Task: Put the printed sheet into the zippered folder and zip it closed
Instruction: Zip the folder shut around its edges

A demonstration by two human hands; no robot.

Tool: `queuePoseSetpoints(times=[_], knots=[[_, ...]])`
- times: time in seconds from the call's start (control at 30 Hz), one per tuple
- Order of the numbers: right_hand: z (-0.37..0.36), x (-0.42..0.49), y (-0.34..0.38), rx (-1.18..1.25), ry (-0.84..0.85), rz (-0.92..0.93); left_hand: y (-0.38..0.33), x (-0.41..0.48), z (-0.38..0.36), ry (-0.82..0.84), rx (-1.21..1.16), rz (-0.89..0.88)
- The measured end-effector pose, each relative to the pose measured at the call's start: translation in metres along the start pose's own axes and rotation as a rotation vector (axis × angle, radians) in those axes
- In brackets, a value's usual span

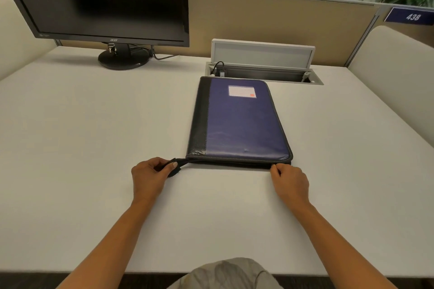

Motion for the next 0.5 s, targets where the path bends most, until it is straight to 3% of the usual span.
queuePoseSetpoints(times=[0.3,0.5], knots=[[0.010,0.005,-0.021,-0.016,-0.028,-0.006,0.001,0.005,0.007,-0.025,0.059,-0.015],[0.024,0.002,-0.016,0.147,-0.151,0.013,-0.007,0.003,0.011,-0.073,0.248,-0.050]])
Point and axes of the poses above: each hand's wrist, its own x-axis towards the middle knuckle, its own z-axis out of the back of the hand, y = z × x, the point moved 10 cm from there along x, towards the middle knuckle, and after that the axes turned 9 degrees about -y, right-handed, at the moved point
